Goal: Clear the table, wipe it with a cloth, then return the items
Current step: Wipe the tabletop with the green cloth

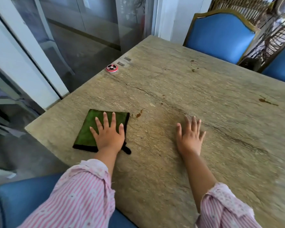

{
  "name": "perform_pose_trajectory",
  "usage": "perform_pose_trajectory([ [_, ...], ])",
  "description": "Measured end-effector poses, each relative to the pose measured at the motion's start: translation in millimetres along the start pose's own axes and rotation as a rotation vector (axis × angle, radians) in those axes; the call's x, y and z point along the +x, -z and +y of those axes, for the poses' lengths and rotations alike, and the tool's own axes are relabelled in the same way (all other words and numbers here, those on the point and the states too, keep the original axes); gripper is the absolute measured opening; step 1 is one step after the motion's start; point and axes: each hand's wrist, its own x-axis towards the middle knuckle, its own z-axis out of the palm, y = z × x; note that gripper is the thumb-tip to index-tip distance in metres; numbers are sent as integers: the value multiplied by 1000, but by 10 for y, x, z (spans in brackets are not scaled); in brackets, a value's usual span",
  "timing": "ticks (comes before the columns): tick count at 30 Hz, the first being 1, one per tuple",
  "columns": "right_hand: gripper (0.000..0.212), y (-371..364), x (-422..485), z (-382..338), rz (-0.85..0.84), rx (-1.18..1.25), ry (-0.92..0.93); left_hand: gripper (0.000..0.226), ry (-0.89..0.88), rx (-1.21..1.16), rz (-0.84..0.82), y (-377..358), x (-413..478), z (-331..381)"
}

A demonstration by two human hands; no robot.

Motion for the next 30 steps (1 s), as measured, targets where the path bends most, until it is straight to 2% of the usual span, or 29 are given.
perform_pose_trajectory([
  [1, 62, -25, 1, -8, -12, -31, 6, 59, -69, 13, -2, -12, -17, 75],
  [4, 63, -33, 0, 11, -16, -48, -12, 58, -418, 84, -37, -58, -184, 218],
  [6, 62, -17, -13, 22, -2, -45, -17, 58, -478, 105, -57, -46, -156, 129],
  [11, 60, -31, 7, -36, -44, -133, -29, 59, -44, 38, -31, 206, 420, -593],
  [13, 60, -35, 20, -41, -48, -163, -30, 60, 42, 8, -49, 273, 552, -647],
  [15, 60, -32, 15, -43, -48, -175, -34, 60, 47, 0, -45, 260, 559, -463],
  [17, 60, -28, 8, -48, -43, -177, -35, 60, -122, 33, -50, 195, 439, -178],
  [20, 59, -27, -4, -53, -29, -159, -43, 60, -528, 120, -74, 57, 161, 75],
  [22, 59, -35, -5, -45, -25, -159, -39, 62, -617, 159, -79, 56, 198, 9],
  [24, 58, -34, 7, -45, -25, -158, -40, 62, -514, 139, -43, 85, 394, -103],
  [27, 58, -50, 17, -46, -16, -167, -43, 60, -239, 81, -42, 131, 686, -74],
  [28, 58, -53, 17, -45, -12, -168, -43, 60, -195, 76, -40, 132, 707, -4],
  [30, 57, -48, 23, -44, -2, -157, -44, 60, -221, 81, -50, 114, 634, 165],
])
